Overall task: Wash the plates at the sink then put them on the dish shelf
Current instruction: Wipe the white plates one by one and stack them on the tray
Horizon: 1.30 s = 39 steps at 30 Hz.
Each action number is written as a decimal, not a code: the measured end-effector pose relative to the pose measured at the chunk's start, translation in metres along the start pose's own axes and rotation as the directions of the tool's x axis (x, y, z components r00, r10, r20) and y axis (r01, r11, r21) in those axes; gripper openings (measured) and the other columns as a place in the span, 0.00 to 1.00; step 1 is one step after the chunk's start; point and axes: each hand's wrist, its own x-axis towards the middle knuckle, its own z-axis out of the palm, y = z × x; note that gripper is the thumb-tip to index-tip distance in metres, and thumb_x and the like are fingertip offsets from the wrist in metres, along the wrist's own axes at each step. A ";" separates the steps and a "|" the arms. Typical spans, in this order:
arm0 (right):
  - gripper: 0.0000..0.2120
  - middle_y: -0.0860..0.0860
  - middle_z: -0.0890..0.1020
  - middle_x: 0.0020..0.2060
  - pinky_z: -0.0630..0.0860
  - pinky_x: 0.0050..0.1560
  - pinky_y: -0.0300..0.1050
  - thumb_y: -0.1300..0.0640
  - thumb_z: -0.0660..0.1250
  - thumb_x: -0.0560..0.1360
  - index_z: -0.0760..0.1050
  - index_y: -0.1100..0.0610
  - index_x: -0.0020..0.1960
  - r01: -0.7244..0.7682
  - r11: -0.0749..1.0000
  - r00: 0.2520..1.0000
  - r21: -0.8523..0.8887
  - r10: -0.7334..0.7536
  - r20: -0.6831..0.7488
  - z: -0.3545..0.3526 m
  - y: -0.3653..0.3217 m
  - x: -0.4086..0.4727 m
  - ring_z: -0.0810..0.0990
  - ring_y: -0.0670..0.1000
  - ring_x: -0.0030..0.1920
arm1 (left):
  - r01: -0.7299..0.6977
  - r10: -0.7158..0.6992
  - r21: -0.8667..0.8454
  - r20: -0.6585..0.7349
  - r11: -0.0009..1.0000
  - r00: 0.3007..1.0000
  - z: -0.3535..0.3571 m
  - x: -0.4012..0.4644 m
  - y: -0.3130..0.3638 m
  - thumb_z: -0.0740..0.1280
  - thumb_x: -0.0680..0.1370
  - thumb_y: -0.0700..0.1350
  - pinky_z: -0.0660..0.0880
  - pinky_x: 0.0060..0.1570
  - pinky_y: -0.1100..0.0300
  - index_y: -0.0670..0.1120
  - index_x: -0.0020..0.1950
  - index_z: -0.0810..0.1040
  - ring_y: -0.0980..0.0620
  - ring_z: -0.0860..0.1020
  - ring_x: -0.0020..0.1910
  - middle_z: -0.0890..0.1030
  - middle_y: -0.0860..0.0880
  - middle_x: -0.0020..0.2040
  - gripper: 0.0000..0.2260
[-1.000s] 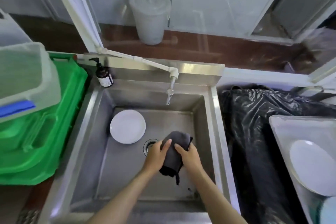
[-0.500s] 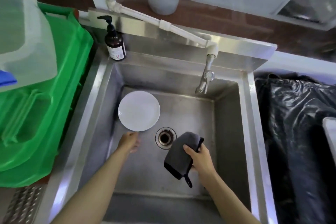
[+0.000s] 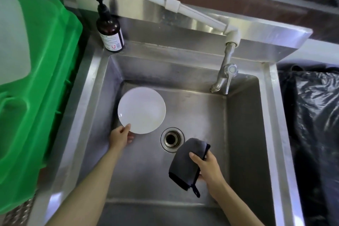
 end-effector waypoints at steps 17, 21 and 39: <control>0.16 0.51 0.84 0.57 0.81 0.62 0.65 0.59 0.73 0.79 0.75 0.51 0.66 0.001 0.998 1.000 0.066 0.000 -0.021 -0.016 -0.020 -0.022 0.82 0.56 0.59 | 0.025 0.014 -0.445 0.084 0.895 0.996 -0.013 -0.059 0.008 0.63 0.84 0.33 0.82 0.53 0.45 0.40 0.68 0.71 0.37 0.80 0.58 0.79 0.43 0.61 0.12; 0.20 0.51 0.83 0.60 0.80 0.62 0.66 0.57 0.73 0.79 0.74 0.52 0.69 0.003 0.996 0.999 0.089 0.000 -0.034 -0.028 -0.023 -0.046 0.81 0.57 0.61 | -0.037 0.087 -0.372 0.116 0.927 0.989 -0.019 -0.084 0.033 0.64 0.84 0.35 0.85 0.41 0.55 0.40 0.67 0.73 0.42 0.83 0.54 0.80 0.43 0.61 0.12; 0.17 0.52 0.84 0.53 0.84 0.53 0.60 0.59 0.72 0.80 0.74 0.56 0.68 0.041 0.946 0.997 0.320 -0.015 -0.082 -0.063 -0.005 -0.127 0.83 0.58 0.54 | -0.667 0.634 0.376 0.227 0.643 0.739 -0.027 -0.188 0.148 0.64 0.80 0.51 0.82 0.44 0.45 0.50 0.52 0.74 0.41 0.80 0.42 0.80 0.50 0.39 0.06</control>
